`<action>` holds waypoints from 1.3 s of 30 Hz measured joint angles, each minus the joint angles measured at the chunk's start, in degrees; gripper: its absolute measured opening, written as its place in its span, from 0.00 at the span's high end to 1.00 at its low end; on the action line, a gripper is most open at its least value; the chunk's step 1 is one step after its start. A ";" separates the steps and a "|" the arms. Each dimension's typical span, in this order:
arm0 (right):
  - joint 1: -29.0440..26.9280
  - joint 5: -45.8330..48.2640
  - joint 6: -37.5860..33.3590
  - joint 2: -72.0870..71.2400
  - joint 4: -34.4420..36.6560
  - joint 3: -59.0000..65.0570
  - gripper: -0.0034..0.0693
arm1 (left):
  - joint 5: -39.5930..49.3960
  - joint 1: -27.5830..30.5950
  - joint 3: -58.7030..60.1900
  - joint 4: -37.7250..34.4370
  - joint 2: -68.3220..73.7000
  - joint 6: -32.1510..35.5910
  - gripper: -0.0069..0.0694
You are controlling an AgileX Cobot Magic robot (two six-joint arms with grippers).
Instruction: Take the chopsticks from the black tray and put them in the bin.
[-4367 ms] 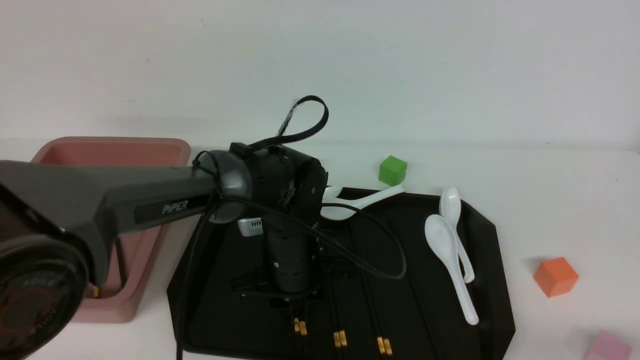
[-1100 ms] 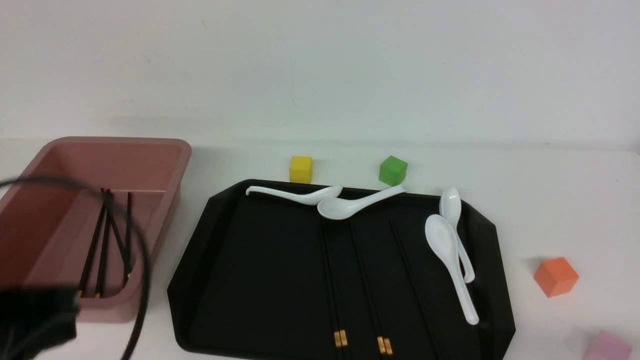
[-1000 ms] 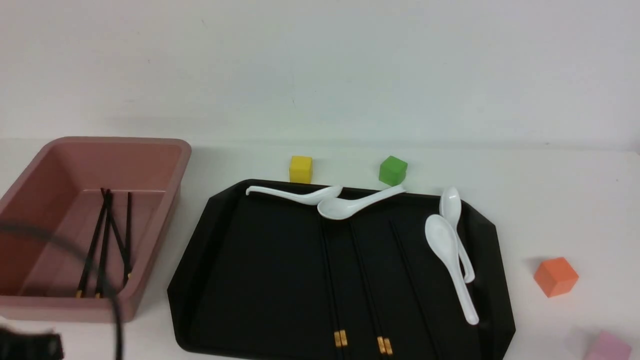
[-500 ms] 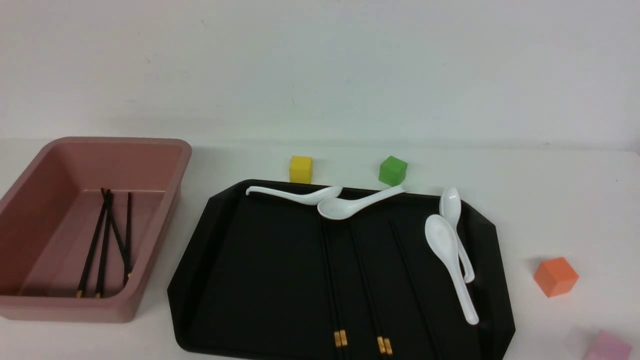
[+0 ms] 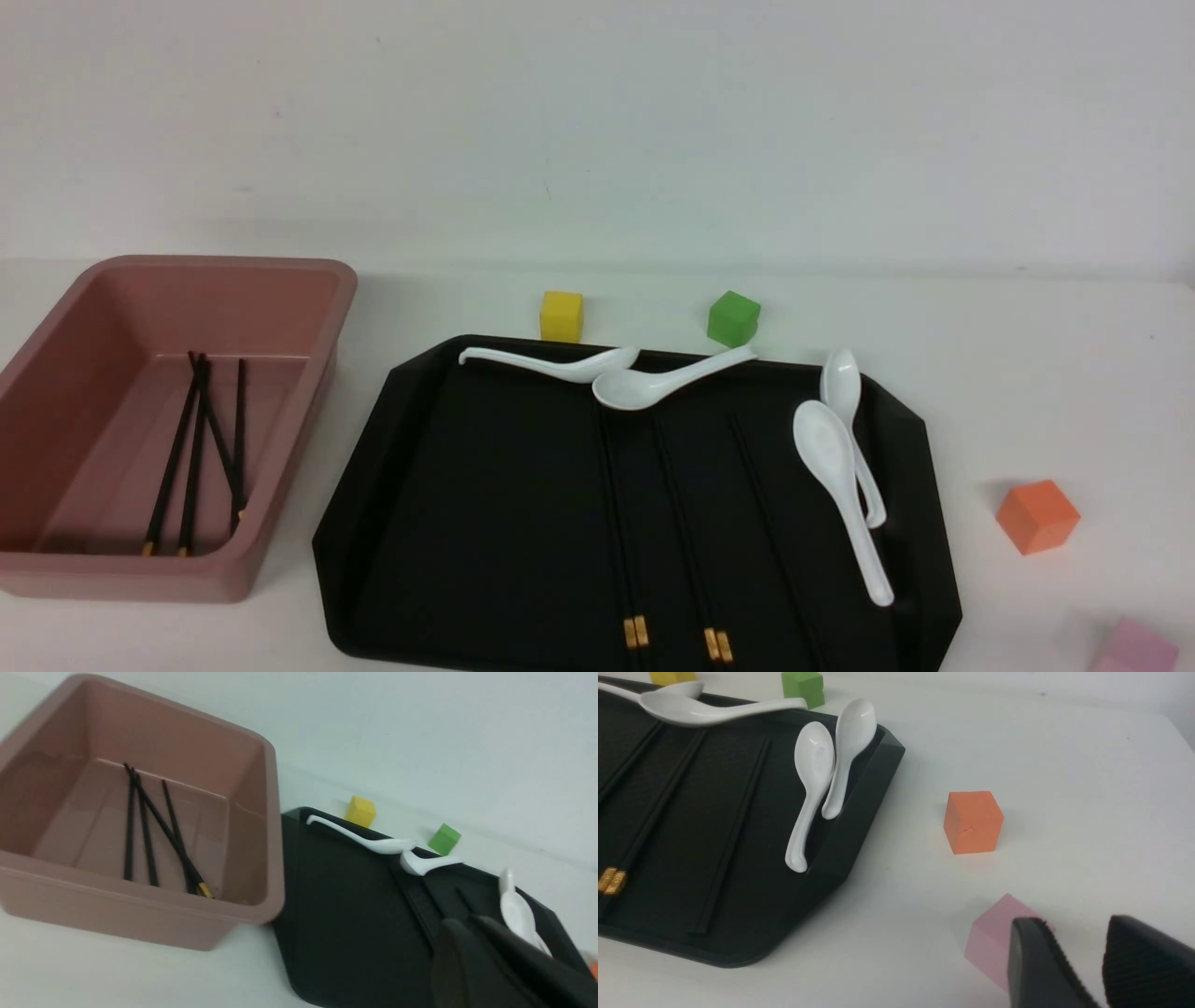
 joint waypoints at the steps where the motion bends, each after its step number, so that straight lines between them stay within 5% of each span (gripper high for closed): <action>1: 0.00 0.00 0.00 0.00 0.00 0.00 0.62 | -0.52 0.00 0.43 0.58 0.00 0.00 0.93; 13: 0.00 0.00 0.00 0.00 0.00 0.00 0.62 | -13.92 0.00 18.12 5.55 0.00 0.12 0.93; 39: 0.00 0.00 0.00 0.00 -0.05 0.00 0.62 | -12.78 0.00 20.22 5.80 0.00 0.12 0.92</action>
